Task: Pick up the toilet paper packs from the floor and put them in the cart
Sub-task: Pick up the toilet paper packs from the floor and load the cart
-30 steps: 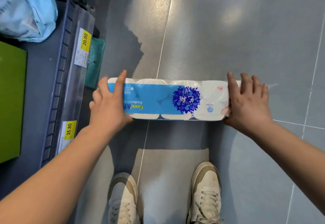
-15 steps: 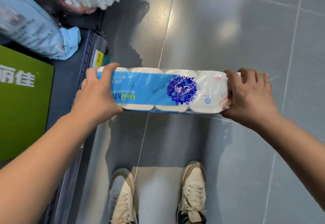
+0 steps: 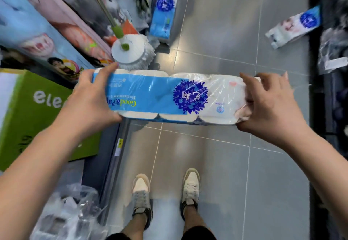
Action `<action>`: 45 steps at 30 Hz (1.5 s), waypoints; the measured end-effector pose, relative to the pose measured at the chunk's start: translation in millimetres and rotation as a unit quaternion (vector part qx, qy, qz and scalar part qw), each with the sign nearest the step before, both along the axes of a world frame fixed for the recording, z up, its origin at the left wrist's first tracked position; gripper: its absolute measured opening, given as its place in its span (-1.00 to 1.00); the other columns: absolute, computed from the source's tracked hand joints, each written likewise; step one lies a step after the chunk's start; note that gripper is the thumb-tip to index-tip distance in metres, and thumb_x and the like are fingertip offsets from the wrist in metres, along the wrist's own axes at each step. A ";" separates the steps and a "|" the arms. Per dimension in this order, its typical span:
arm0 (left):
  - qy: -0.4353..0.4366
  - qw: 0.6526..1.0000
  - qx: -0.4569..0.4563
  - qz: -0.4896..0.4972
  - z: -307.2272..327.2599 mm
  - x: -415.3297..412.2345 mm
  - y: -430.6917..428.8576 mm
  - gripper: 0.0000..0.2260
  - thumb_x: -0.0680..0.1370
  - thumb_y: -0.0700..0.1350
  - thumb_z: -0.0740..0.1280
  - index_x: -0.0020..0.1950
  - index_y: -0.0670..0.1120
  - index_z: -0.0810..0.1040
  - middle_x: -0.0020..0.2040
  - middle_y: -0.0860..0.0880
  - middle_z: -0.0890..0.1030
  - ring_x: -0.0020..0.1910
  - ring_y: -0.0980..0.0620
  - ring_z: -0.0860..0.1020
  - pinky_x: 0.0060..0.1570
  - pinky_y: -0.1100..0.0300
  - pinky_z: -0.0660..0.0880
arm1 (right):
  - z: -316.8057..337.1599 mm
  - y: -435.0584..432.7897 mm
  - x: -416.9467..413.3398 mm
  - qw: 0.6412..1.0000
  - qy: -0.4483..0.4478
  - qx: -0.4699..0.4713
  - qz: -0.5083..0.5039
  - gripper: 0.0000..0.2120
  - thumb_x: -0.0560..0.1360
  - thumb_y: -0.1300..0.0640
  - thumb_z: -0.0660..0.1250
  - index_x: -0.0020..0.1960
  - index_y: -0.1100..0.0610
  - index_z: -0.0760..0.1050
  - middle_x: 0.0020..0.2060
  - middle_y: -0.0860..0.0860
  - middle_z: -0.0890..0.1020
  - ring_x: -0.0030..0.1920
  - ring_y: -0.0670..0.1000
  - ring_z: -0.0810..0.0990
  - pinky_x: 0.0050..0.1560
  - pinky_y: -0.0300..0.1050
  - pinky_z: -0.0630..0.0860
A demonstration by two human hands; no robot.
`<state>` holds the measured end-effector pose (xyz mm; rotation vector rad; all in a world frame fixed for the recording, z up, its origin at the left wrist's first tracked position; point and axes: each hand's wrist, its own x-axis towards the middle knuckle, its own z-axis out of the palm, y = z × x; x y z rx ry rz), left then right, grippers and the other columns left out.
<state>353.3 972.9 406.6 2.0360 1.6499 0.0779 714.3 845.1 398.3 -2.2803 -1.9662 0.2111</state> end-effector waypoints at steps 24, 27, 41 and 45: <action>-0.040 0.981 0.144 -0.125 361.5 14.1 -88.4 0.07 0.04 0.21 0.48 0.54 0.26 0.19 0.36 0.09 0.33 0.38 0.05 0.35 0.36 -0.02 0.39 | 341.3 -149.6 16.9 0.993 0.012 0.113 -0.044 0.10 0.01 -0.32 0.28 0.50 0.08 0.40 0.23 0.19 0.47 0.33 0.31 0.39 0.53 0.20 0.07; -0.060 0.974 0.160 -0.147 362.4 25.9 -79.3 0.08 0.01 0.22 0.49 0.53 0.27 0.21 0.35 0.09 0.34 0.36 0.05 0.37 0.35 -0.01 0.40 | 348.3 -161.9 20.0 0.991 -0.007 0.114 -0.071 0.07 0.02 -0.27 0.28 0.52 0.06 0.37 0.24 0.16 0.45 0.33 0.27 0.38 0.52 0.16 0.09; -0.124 0.910 0.128 -0.375 360.9 109.6 -54.6 0.06 0.04 0.17 0.56 0.51 0.26 0.23 0.37 0.03 0.32 0.33 -0.01 0.42 0.35 -0.01 0.42 | 354.0 -277.7 -41.4 0.939 -0.043 0.090 -0.329 0.11 -0.03 -0.20 0.43 0.51 0.04 0.37 0.18 0.16 0.48 0.24 0.27 0.43 0.30 0.19 0.41; -0.156 0.870 0.098 -0.457 358.1 146.1 -72.4 0.02 0.07 0.03 0.62 0.49 0.24 0.29 0.37 0.02 0.33 0.31 0.01 0.43 0.34 0.10 0.39 | 351.8 -333.2 -76.5 0.902 -0.048 0.075 -0.422 0.06 -0.01 -0.18 0.44 0.50 -0.01 0.36 0.14 0.12 0.48 0.18 0.26 0.45 0.22 0.10 0.42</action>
